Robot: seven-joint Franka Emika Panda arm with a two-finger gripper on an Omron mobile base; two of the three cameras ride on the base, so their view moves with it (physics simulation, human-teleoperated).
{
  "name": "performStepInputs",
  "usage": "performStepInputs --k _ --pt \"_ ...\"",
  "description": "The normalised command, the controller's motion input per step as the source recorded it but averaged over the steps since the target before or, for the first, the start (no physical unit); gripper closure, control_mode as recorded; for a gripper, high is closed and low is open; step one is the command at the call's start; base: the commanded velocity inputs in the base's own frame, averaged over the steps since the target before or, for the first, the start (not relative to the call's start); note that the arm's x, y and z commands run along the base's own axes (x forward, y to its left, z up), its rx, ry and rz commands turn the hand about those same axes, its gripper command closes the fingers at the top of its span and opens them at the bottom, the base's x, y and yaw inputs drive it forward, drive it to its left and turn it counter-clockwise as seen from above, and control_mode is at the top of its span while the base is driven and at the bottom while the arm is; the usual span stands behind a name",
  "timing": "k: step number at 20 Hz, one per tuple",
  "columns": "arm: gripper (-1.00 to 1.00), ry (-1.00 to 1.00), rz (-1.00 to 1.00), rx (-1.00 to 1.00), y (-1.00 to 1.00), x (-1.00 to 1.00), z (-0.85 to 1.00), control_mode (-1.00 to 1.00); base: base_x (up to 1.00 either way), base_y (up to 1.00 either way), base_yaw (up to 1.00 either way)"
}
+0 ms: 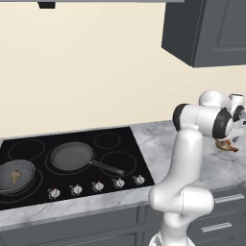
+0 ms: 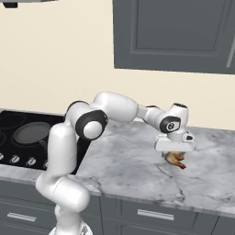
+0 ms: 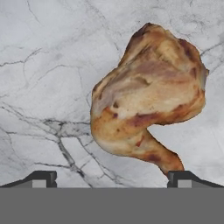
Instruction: Place both pans onto different burners. Then place the garlic and the chicken drumstick on different pans.
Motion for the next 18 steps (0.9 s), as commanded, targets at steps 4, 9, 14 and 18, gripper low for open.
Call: performStepInputs --k 4,9,14,18 --pt "-1.0 0.0 0.03 0.0 0.0 0.18 -0.06 -1.0 0.0 0.0 0.0" --pt "-1.0 0.0 0.03 0.0 0.0 0.06 0.0 -1.0 0.0 0.0 0.0" --pt "-1.0 0.0 0.03 0.0 0.0 0.0 0.0 -1.0 0.0 0.0 0.0" --pt "-1.0 0.0 0.01 0.0 0.0 0.0 -0.09 -1.0 0.0 0.0 0.0"
